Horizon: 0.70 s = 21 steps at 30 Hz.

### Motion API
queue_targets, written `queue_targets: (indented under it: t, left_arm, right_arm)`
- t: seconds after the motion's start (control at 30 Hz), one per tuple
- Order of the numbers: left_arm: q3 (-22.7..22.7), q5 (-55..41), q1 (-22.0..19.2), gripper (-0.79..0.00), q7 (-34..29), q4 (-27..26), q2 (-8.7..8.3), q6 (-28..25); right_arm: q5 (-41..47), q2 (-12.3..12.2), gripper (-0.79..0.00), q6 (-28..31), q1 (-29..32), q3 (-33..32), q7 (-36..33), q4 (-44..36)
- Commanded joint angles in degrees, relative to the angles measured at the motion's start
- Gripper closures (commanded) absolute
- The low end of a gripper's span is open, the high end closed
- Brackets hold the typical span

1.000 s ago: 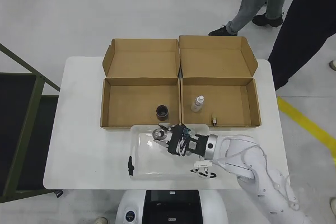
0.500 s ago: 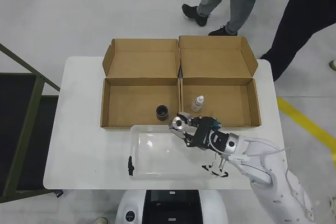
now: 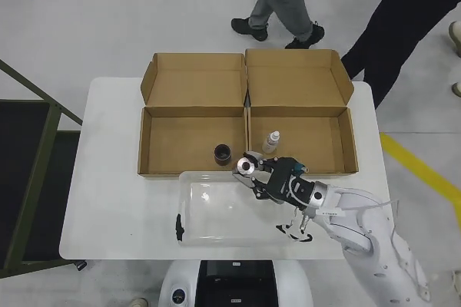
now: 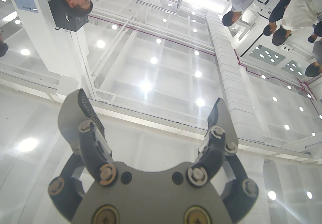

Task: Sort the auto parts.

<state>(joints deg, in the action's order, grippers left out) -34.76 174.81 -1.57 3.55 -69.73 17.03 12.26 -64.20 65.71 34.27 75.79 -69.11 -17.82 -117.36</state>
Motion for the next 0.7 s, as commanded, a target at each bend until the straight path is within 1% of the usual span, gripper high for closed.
queue_targets:
  t: [0.0,0.17,0.27,0.47,0.67]
  left_arm:
    - [0.00,0.00,0.00,-0.785,0.00,0.00,0.00,0.00]
    - [0.00,0.00,0.00,-0.785,0.00,0.00,0.00,0.00]
    - [0.00,0.00,0.00,-0.785,0.00,0.00,0.00,0.00]
    - [0.00,0.00,0.00,-0.785,0.00,0.00,0.00,0.00]
    - [0.00,0.00,0.00,-0.785,0.00,0.00,0.00,0.00]
  right_arm:
    - [0.00,0.00,0.000,0.00,0.00,0.00,0.00,0.00]
    - [0.00,0.00,0.000,0.00,0.00,0.00,0.00,0.00]
    - [-0.38,0.14,0.000,-1.42,-0.18,0.92,0.01,1.82]
    - [-2.49,1.01,0.000,-3.95,-4.91,5.44,0.06,5.71]
    - [-2.05,2.15,0.000,-7.23,-10.49,8.81,0.29,10.08]
